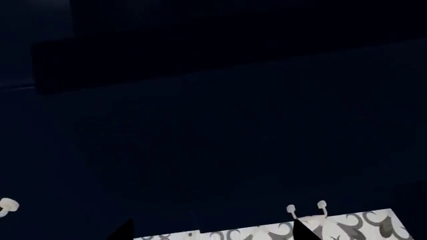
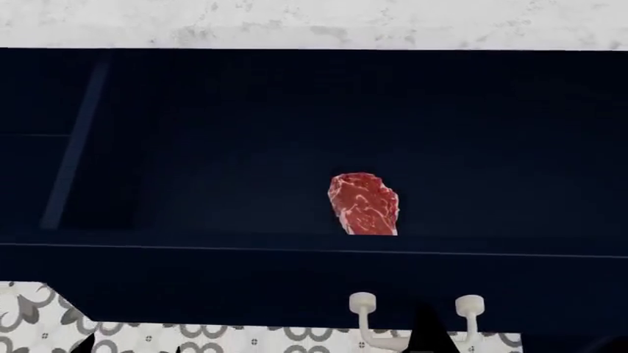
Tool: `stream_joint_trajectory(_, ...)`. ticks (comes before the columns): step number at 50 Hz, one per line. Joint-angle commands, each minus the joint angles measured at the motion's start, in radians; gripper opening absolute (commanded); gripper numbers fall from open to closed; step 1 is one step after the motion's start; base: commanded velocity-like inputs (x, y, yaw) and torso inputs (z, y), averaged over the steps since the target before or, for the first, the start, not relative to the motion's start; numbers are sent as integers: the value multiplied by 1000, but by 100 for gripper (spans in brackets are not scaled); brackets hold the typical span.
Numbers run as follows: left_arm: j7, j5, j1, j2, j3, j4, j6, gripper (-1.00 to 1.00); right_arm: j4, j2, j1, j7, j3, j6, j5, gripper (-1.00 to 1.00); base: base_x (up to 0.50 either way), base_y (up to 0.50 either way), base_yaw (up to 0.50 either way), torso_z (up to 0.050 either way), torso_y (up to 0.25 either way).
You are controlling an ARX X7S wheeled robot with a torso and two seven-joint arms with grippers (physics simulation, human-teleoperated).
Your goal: Open the right drawer.
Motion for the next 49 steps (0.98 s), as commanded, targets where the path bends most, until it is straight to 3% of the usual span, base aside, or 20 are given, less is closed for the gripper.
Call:
stream_joint_trajectory(1,-1,-2,-4,-1,3,-6,2,100,-20,-10,0,13,-32,-6,-84,-100,-234,0,0,0,0)
stream_joint_trajectory(49,-11,-8,-5,-7,13,-8,6,100,-12,-15,-1,20,-28,-15,-84,-100,-227,0,0,0,1)
